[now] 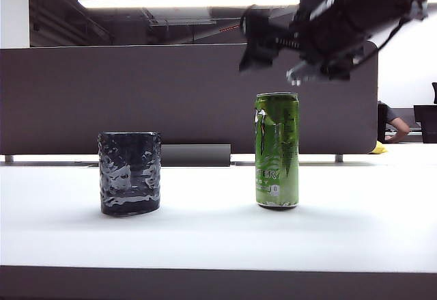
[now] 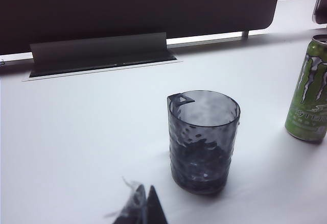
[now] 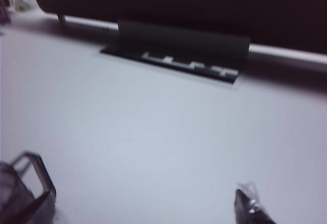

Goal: Pick up the metal can, pour some water into the cup, then place the can back on the table.

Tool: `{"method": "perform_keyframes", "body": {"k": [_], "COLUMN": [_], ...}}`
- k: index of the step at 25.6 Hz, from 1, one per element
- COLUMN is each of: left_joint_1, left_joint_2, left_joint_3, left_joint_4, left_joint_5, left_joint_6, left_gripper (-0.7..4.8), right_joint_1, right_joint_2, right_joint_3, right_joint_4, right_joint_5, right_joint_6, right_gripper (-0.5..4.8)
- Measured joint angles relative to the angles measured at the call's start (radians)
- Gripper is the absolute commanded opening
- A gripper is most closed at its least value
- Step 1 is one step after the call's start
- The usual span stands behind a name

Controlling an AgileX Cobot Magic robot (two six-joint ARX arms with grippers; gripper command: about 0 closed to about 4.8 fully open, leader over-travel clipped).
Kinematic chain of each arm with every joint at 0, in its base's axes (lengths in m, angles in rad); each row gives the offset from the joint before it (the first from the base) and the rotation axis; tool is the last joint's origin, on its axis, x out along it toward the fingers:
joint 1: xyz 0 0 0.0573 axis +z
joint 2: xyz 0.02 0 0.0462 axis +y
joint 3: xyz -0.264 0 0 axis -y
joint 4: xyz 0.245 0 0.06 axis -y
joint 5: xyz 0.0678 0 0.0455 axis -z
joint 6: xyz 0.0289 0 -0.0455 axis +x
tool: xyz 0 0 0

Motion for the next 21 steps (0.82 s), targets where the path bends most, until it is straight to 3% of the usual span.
{"method": "perform_keyframes", "body": {"k": [4, 8, 11, 13, 15, 19, 21], "left_joint_1": [0.051, 0.237, 0.319, 0.349, 0.359, 0.356, 0.356], "left_joint_2": [0.000, 0.000, 0.000, 0.000, 0.000, 0.000, 0.000], "left_joint_3": [0.000, 0.000, 0.000, 0.000, 0.000, 0.000, 0.000], "left_joint_4": [0.000, 0.000, 0.000, 0.000, 0.000, 0.000, 0.000], "left_joint_5": [0.003, 0.002, 0.002, -0.002, -0.004, 0.000, 0.000], "left_joint_6": [0.000, 0.000, 0.000, 0.000, 0.000, 0.000, 0.000], "left_gripper": [-0.05, -0.05, -0.05, -0.05, -0.05, -0.05, -0.05], "right_joint_1": [0.000, 0.000, 0.000, 0.000, 0.000, 0.000, 0.000], "right_joint_2": [-0.095, -0.207, -0.273, -0.325, -0.375, -0.457, -0.500], "right_joint_3": [0.000, 0.000, 0.000, 0.000, 0.000, 0.000, 0.000], "right_joint_4": [0.018, 0.024, 0.022, 0.024, 0.023, -0.011, -0.061], "right_joint_5": [0.000, 0.000, 0.000, 0.000, 0.000, 0.001, 0.001], "right_joint_6": [0.000, 0.000, 0.001, 0.002, 0.002, -0.005, -0.014], "right_gripper": [4.79, 4.65, 3.26, 1.78, 0.64, -0.05, -0.06]}}
